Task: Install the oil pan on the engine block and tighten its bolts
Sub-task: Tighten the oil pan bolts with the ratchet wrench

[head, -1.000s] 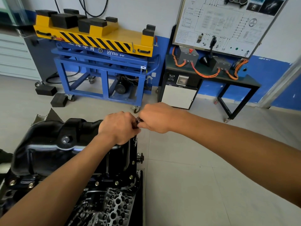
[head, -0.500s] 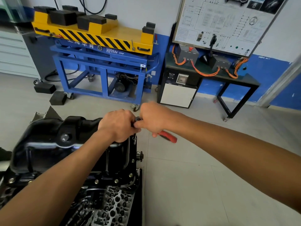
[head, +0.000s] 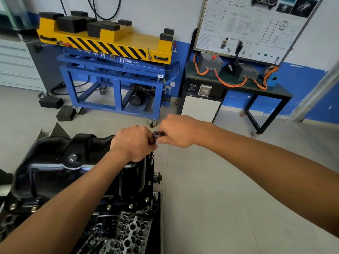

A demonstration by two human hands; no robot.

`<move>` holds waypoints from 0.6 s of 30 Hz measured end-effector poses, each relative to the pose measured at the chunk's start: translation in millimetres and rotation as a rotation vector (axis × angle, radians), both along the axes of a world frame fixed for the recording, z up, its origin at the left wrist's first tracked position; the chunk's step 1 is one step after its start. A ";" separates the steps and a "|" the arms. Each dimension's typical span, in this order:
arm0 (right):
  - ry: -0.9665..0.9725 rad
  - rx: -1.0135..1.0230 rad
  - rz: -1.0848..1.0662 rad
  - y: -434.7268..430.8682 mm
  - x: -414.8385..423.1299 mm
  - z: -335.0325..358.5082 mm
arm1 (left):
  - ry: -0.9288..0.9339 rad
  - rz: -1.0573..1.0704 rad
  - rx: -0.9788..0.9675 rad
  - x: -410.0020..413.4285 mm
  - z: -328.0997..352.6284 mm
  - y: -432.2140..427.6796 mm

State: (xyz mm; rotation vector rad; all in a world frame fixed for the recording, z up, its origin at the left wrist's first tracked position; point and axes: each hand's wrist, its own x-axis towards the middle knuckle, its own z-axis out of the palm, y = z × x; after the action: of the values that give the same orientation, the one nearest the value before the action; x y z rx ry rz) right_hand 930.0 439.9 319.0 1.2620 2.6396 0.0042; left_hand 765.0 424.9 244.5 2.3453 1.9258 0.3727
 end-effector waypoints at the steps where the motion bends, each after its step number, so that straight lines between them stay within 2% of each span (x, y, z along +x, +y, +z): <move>1: 0.020 -0.006 -0.037 -2.5 -1.4 -2.3 | -0.006 0.003 0.001 0.8 -0.3 0.2; 5: 0.245 -0.178 -0.265 -12.6 -10.1 -17.2 | -0.013 0.035 0.004 4.5 1.3 1.6; 10: 0.408 -0.203 -0.410 -15.2 -15.3 -23.6 | -0.001 0.036 -0.006 5.3 2.6 0.9; 12: 0.383 -0.185 -0.381 -13.9 -15.1 -21.4 | -0.001 0.028 -0.015 4.8 3.1 0.5; 15: 0.231 -0.163 -0.284 -12.2 -13.0 -11.7 | -0.006 0.018 -0.016 4.9 3.3 0.2; 18: 0.057 -0.010 -0.168 -9.0 -10.3 -4.0 | -0.018 0.018 -0.018 4.8 3.6 0.3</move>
State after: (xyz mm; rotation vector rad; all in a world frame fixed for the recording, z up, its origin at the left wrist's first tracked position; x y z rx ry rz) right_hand 919.7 430.9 315.0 1.4976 2.5677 -0.0730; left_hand 769.8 425.1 248.1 2.3067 1.9358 0.3748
